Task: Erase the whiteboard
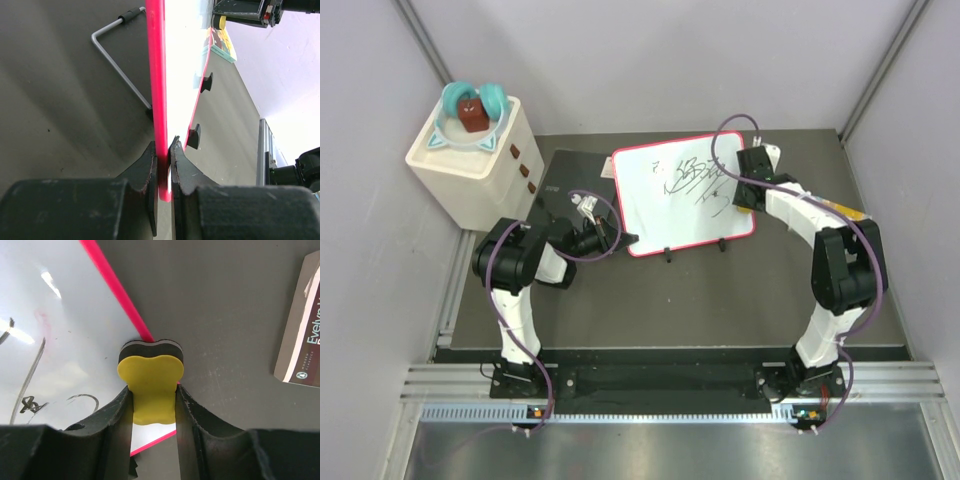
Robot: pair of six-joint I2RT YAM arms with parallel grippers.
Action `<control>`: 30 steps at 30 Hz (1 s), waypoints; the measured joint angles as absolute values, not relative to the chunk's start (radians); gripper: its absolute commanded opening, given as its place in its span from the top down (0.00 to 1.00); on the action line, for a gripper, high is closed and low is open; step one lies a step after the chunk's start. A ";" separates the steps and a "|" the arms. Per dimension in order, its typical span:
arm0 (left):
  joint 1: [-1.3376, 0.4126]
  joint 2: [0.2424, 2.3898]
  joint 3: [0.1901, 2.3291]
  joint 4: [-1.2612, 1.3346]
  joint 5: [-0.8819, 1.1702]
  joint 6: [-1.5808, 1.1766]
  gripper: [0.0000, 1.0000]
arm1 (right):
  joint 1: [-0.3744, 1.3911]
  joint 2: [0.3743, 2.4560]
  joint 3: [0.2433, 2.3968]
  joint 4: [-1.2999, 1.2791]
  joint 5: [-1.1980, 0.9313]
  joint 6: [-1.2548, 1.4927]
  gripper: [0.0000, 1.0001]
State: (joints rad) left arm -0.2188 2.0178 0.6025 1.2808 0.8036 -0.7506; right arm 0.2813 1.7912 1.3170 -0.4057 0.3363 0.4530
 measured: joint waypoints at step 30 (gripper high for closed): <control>-0.227 2.011 0.602 1.256 0.770 -0.745 1.00 | 0.368 1.851 1.395 -0.465 0.159 0.419 1.00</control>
State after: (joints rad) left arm -0.2268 2.0109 0.6018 1.2564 0.7700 -0.7448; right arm 0.3683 1.8515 1.3952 -0.4648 0.1593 0.4187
